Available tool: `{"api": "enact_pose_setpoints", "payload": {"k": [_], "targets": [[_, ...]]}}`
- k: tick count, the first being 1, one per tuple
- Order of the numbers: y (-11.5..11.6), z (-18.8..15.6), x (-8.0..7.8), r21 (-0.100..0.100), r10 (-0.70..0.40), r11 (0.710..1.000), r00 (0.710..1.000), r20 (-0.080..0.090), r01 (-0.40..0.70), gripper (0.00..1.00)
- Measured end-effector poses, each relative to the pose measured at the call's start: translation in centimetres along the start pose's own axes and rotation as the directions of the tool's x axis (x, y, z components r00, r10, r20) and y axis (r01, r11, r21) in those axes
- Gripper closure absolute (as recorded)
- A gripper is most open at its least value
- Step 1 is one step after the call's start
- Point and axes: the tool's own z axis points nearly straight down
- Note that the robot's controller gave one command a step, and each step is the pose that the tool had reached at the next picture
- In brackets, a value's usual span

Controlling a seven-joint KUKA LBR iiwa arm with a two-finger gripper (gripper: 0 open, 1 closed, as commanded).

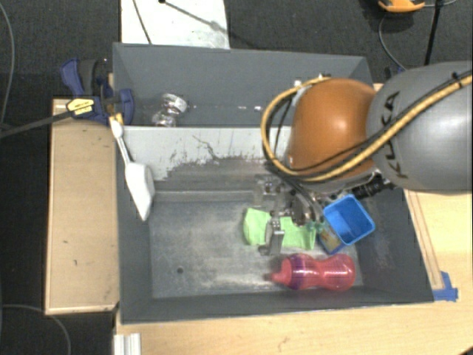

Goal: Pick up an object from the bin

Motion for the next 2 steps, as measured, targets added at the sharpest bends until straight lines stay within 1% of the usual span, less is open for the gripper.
{"api": "enact_pose_setpoints", "payload": {"k": [1, 2], "targets": [[-0.1, -0.5, -0.2, -0.001, 0.003, 1.0, 1.0, 0.009, -0.003, 0.0], [-2.2, 2.7, -2.8, -0.004, 0.1, 0.995, 0.995, 0.013, -0.1, 0.0]]}}
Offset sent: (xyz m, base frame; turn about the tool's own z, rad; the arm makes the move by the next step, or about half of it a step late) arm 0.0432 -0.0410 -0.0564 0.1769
